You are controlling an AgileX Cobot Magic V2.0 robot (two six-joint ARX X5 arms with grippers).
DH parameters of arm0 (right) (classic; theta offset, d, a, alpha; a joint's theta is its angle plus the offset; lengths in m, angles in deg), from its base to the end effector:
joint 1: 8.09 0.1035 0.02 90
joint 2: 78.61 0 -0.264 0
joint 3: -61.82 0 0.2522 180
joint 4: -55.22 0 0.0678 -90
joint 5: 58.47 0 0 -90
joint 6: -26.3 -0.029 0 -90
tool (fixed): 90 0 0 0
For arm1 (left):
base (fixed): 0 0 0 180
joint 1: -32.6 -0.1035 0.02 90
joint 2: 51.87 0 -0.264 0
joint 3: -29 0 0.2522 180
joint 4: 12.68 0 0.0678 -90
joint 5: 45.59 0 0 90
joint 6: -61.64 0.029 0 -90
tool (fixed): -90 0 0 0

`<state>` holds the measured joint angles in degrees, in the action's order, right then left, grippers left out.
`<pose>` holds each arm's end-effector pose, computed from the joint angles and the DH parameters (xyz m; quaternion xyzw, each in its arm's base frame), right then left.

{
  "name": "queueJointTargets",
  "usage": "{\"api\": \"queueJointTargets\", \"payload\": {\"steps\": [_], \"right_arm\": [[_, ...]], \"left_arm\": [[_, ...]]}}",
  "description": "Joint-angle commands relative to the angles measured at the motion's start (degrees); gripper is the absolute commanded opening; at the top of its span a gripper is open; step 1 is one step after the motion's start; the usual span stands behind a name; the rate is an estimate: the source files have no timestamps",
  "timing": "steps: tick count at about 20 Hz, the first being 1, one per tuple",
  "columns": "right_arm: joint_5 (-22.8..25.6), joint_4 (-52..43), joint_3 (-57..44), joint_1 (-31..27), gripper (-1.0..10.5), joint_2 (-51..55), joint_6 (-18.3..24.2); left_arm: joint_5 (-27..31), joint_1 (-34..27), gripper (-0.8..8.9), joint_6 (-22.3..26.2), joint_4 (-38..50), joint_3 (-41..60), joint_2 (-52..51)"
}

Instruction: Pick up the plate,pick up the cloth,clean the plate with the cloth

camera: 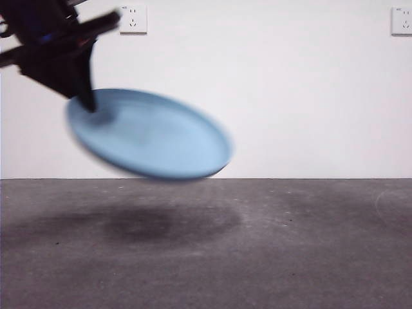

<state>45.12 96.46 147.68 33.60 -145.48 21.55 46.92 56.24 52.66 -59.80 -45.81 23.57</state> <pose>0.1864 0.1569 0.3920 -0.0500 0.1807 0.2309 0.9547 0.2487 -0.1075 0.2846 0.0209 0.4062 -0.1363 0.9033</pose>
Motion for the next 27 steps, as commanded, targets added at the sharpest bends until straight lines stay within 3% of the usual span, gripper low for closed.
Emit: {"api": "queueJointTargets", "payload": {"steps": [1, 13, 22, 25, 26, 27], "right_arm": [[-0.15, 1.77, -0.57, 0.11, -0.2, 1.62, -0.59], [-0.09, 15.41, -0.57, 0.11, -0.2, 4.39, -0.79], [0.09, 18.03, -0.57, -0.04, -0.2, 4.26, -0.74], [0.24, 18.01, -0.57, -0.11, -0.2, 3.69, 0.07], [0.22, 18.03, -0.57, -0.11, -0.2, 3.23, 0.26], [0.22, 18.01, -0.57, -0.11, -0.2, 2.64, 0.28]], "left_arm": [[5.03, -0.85, -0.08, 4.76, 0.63, -0.13, 1.29], [4.48, -3.93, -0.08, 5.97, 4.72, -0.13, 15.43], [4.57, -3.89, 0.14, 5.99, 5.27, -0.13, 25.92], [4.72, -3.87, 2.93, 5.79, 5.90, -0.13, 25.73], [4.74, -3.87, 3.55, 5.35, 5.90, -0.15, 25.51], [4.79, -3.87, 3.58, 4.50, 5.84, -0.15, 24.83]]}}
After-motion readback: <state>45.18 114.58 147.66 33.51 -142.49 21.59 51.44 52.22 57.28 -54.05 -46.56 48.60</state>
